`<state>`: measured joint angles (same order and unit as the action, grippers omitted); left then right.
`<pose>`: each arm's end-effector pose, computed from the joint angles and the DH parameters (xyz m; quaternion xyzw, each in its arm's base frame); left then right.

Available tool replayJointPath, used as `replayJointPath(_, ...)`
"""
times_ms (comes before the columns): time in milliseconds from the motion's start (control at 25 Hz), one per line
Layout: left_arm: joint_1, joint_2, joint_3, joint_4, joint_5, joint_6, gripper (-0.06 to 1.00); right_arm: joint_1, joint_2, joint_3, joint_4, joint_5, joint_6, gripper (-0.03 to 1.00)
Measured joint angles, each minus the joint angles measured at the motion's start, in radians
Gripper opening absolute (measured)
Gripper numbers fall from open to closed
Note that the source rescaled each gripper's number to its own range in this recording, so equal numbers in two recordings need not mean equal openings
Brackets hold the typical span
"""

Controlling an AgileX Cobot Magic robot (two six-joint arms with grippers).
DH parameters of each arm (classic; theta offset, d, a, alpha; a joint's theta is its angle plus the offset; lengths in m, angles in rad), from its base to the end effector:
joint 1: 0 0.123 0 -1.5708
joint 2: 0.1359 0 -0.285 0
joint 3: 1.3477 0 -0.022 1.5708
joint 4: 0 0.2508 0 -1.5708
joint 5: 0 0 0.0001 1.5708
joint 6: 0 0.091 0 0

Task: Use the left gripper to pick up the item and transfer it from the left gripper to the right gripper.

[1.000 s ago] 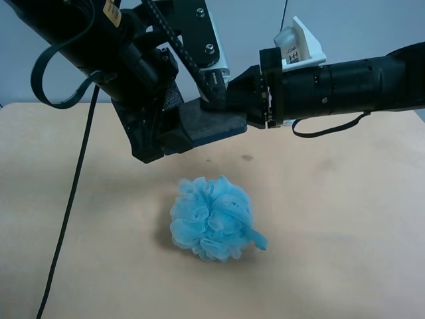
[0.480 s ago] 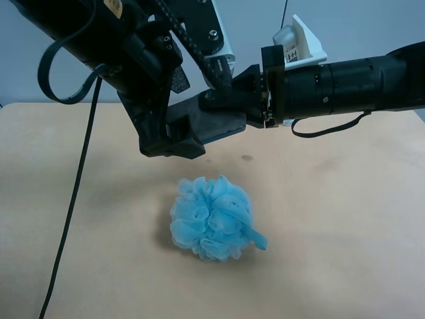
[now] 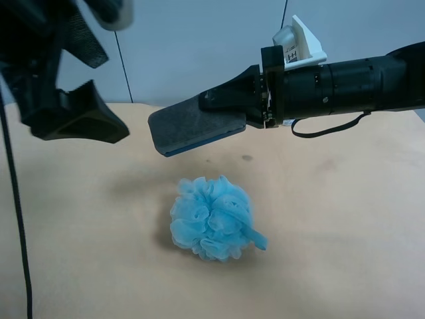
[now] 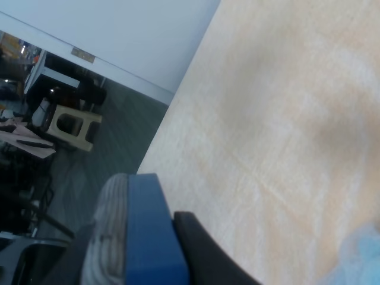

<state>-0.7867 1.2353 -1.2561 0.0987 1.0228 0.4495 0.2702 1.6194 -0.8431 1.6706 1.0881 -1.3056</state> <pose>0.1790 -0.1687 0.3794 0.5567 0.7644 -0.0065 0.3253 0.2653 0.1567 0.2401 -0.1839 0.7614 0.5711 0.2457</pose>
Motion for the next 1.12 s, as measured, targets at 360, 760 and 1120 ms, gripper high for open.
replayJointPath(360,-0.002,-0.281,0.038,0.123,0.183,-0.28,0.99,0.0,0.0,0.0,0.0,0.0,0.0,0.0)
replayJointPath(760,-0.002,-0.775,0.463,0.131,0.193,-0.498,1.0,0.0,0.0,0.0,0.0,-0.004,0.0,0.0)
replayJointPath(1120,-0.002,-1.126,0.627,0.007,0.19,-0.509,1.0,0.0,0.0,0.0,0.0,-0.071,0.03,0.0)
